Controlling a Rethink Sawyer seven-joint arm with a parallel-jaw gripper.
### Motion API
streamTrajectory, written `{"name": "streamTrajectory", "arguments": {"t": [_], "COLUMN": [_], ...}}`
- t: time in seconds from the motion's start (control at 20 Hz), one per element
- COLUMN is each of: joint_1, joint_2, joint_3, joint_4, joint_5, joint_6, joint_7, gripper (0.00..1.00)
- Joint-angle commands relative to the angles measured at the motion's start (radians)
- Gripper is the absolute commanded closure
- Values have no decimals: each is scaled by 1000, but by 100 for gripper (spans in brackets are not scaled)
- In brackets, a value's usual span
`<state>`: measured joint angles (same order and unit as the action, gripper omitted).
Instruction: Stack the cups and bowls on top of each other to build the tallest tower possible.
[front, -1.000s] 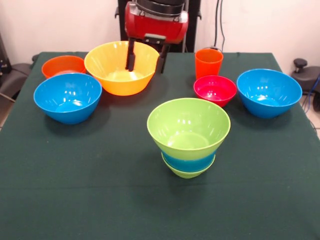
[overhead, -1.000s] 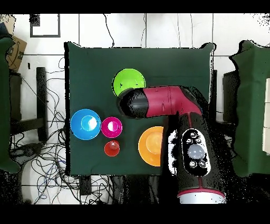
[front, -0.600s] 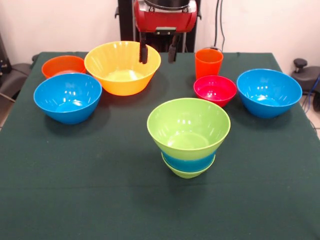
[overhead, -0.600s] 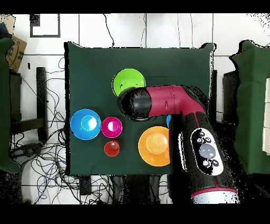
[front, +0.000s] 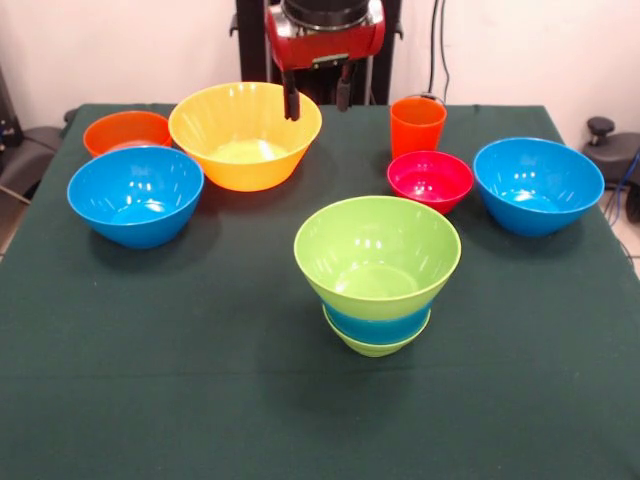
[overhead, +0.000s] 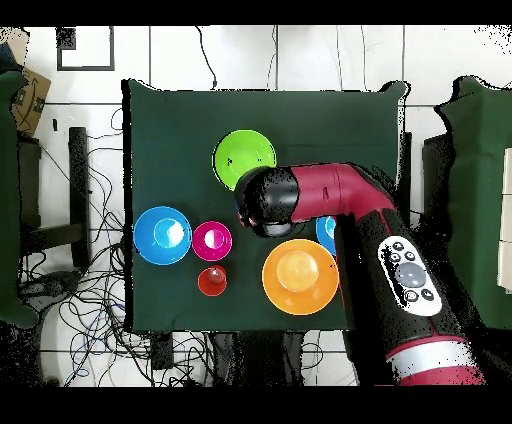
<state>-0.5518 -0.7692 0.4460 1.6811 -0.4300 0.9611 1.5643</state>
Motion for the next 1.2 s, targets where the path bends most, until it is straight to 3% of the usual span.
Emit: {"name": "streamTrajectory", "arguments": {"t": [0.05,0.3,0.5,0.6,1.2], "joint_1": [9,3,-9,-18,-62], "joint_2": [154,214,250,255,241], "joint_3": [70,77,88,97,144], "joint_4": [12,-4,-1,6,48], "joint_5": [-124,-136,-146,-151,-172], "joint_6": [39,32,-28,-70,-62], "joint_7": [-264,-247,-224,-209,-200], "gripper": [0,0,0,0,0]}}
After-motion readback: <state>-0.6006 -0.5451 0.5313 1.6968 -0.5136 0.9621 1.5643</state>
